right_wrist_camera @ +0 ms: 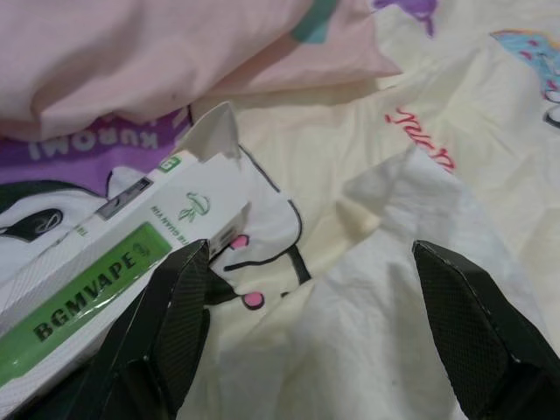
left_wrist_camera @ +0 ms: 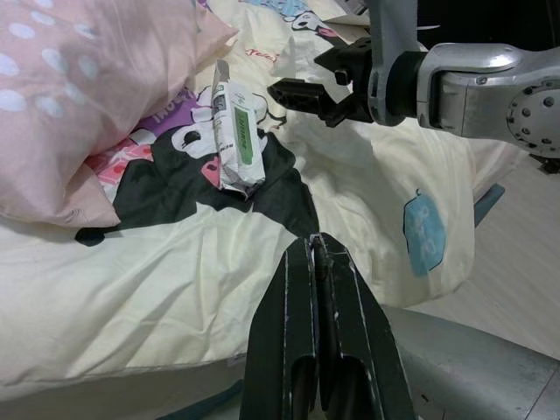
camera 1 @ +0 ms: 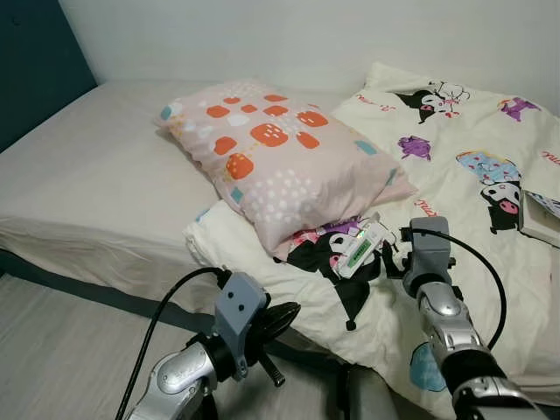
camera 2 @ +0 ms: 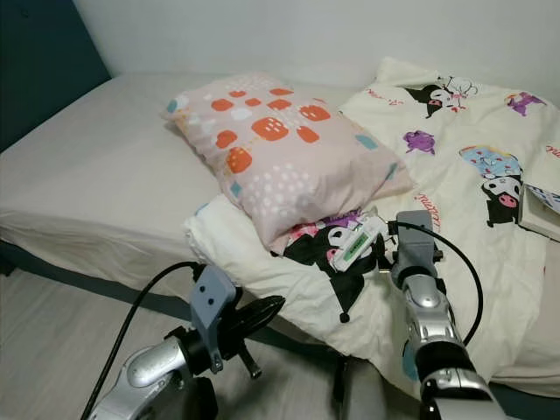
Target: Clean up the room
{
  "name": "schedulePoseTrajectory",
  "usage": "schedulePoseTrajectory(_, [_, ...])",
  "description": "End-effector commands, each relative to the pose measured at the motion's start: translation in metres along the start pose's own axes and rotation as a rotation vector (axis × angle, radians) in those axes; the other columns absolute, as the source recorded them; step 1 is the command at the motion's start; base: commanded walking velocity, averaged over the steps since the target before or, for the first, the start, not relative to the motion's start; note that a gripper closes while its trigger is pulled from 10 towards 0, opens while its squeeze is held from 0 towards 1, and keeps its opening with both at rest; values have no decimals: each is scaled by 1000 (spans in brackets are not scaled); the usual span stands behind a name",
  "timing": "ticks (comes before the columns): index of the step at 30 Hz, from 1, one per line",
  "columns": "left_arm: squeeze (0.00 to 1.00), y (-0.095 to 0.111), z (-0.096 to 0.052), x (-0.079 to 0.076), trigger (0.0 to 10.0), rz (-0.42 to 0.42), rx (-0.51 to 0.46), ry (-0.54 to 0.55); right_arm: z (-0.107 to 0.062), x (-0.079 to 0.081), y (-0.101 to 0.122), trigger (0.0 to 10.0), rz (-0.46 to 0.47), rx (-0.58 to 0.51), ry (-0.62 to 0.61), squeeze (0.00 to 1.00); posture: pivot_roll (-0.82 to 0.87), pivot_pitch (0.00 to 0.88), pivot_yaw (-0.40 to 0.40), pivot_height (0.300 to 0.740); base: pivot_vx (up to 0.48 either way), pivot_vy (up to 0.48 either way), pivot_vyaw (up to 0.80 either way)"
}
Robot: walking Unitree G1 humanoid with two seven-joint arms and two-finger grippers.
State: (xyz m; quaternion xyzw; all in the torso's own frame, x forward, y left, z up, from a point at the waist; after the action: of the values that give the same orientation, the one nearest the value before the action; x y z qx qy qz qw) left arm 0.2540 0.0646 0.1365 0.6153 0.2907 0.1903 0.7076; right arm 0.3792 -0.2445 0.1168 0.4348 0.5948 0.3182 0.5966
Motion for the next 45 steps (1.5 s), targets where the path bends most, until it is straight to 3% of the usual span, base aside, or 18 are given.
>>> schedulePoseTrajectory(1, [0,-1,-3,-1,10000,-9,8,-3,-1,3,-9,10000,-3,42,30,1000,-14,229,41,567,0,0,0])
schedulePoseTrajectory(7, [0,2,-4,-3,10000,-20,1,-6,3,-10,-11,10000,-35,89,-10,1000,1,234,39,567,0,0,0])
schedulePoseTrajectory(8, [0,2,-5,-3,10000,-21,1,-5,3,-15,-12,10000,-23,102,-37,925,1,234,39,567,0,0,0])
schedulePoseTrajectory(9, [0,2,-5,-3,10000,-21,1,-5,3,-15,-12,10000,-23,102,-37,925,1,234,39,567,0,0,0])
schedulePoseTrajectory(11, [0,3,-6,-3,10000,-25,-1,1,3,-20,-12,10000,8,94,-66,510,7,234,36,567,0,0,0])
schedulePoseTrajectory(12, [0,3,-6,-3,10000,-25,-1,1,3,-20,-12,10000,8,94,-66,510,7,234,36,567,0,0,0])
schedulePoseTrajectory(13, [0,3,-8,-4,10000,-35,-7,5,4,-23,-10,10000,43,73,-75,0,11,232,35,567,0,0,0])
schedulePoseTrajectory(21, [0,4,-8,-6,10000,-45,-9,-2,4,-33,-4,10000,12,24,-107,0,11,228,34,567,0,0,0])
schedulePoseTrajectory(23, [0,4,-9,-7,10000,-48,-7,-8,2,-42,-13,10000,-15,79,-147,0,7,225,38,567,0,0,0])
schedulePoseTrajectory(26, [0,4,-8,-8,10000,-50,-5,-13,0,-41,-19,10000,-11,105,-136,0,7,224,39,567,0,0,0])
schedulePoseTrajectory(32, [0,4,-7,-9,10000,-50,1,-28,-3,-38,-30,10000,131,139,-130,0,12,223,47,567,0,0,0])
schedulePoseTrajectory(39, [0,6,-9,-8,10000,-40,6,-26,-3,-38,-32,10000,207,144,-121,0,29,238,54,567,0,0,0])
schedulePoseTrajectory(45, [0,10,-8,-8,10000,-42,-8,-32,-3,-37,-33,10000,216,159,-108,0,44,251,57,567,0,0,0])
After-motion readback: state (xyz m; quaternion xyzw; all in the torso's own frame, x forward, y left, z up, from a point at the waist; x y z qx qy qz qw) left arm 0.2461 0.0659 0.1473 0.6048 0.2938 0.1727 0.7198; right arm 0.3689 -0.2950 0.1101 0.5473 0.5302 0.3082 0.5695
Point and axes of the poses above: a point about 5 cm out from each wrist's last joint towards the gripper, its own z axis pointing out of the wrist towards the gripper, its own y axis along the axis of the wrist's last joint, x = y × z, the point moved 2 cm from there along z, pointing out of the wrist towards the gripper, and after that the axes turned 14 degrees about -z, right-handed, at the moved point
